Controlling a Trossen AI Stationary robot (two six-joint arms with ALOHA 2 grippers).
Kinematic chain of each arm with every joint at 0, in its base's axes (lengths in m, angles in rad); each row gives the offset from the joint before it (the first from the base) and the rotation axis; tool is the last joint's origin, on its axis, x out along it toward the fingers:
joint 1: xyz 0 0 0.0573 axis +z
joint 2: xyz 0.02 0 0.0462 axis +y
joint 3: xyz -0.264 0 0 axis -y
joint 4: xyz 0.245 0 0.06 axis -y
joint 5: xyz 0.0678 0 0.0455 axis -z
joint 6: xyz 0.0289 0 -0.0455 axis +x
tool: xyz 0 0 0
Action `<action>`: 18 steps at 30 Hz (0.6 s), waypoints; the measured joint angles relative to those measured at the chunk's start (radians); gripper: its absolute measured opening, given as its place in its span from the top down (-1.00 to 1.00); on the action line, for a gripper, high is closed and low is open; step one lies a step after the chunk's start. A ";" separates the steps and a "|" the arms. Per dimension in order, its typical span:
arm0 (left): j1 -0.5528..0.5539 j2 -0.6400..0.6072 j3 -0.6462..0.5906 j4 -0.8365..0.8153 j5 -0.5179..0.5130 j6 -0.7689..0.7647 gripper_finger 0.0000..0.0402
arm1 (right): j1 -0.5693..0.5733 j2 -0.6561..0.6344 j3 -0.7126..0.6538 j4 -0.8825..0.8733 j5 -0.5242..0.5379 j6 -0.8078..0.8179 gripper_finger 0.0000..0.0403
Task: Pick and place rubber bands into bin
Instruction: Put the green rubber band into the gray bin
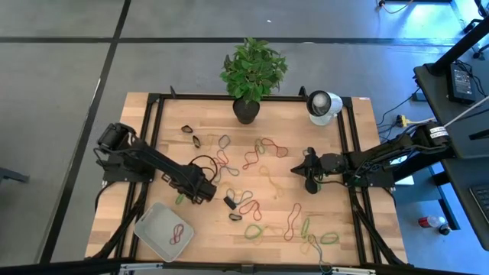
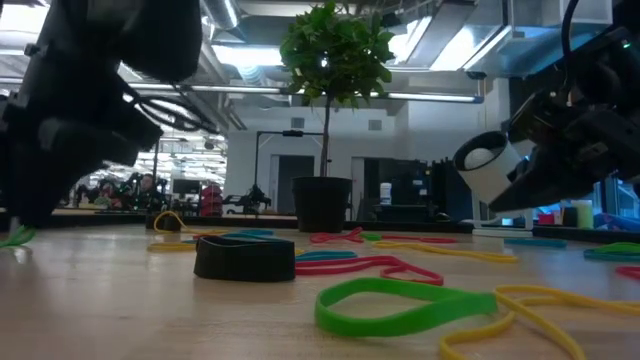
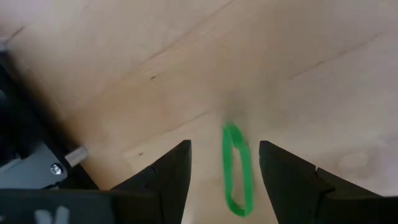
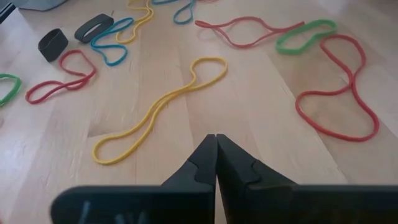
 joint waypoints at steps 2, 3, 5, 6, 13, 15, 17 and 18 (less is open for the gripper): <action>0.000 0.017 0.000 0.005 0.003 0.000 0.09 | 0.000 0.000 0.000 0.005 0.000 -0.002 0.94; 0.000 0.025 0.000 0.009 0.004 0.000 0.09 | 0.000 0.000 0.000 0.005 0.000 -0.002 0.94; 0.000 0.039 0.000 0.013 0.018 -0.005 0.09 | 0.000 0.000 0.000 0.005 0.000 -0.003 0.94; 0.000 0.046 0.000 0.013 0.023 -0.006 0.09 | 0.000 0.000 0.000 0.005 0.000 -0.004 0.94; 0.000 0.068 0.000 0.028 0.052 -0.026 0.37 | 0.000 0.000 0.000 0.011 0.000 -0.004 0.94; 0.000 0.069 0.000 0.028 0.053 -0.032 0.55 | 0.000 0.000 0.000 0.011 0.001 -0.004 0.94; 0.000 0.069 0.000 0.027 0.055 -0.023 0.77 | 0.000 0.000 0.000 0.017 0.001 -0.004 0.94; 0.000 0.069 0.000 0.027 0.055 -0.013 0.88 | 0.000 0.000 0.000 0.018 0.001 -0.004 0.94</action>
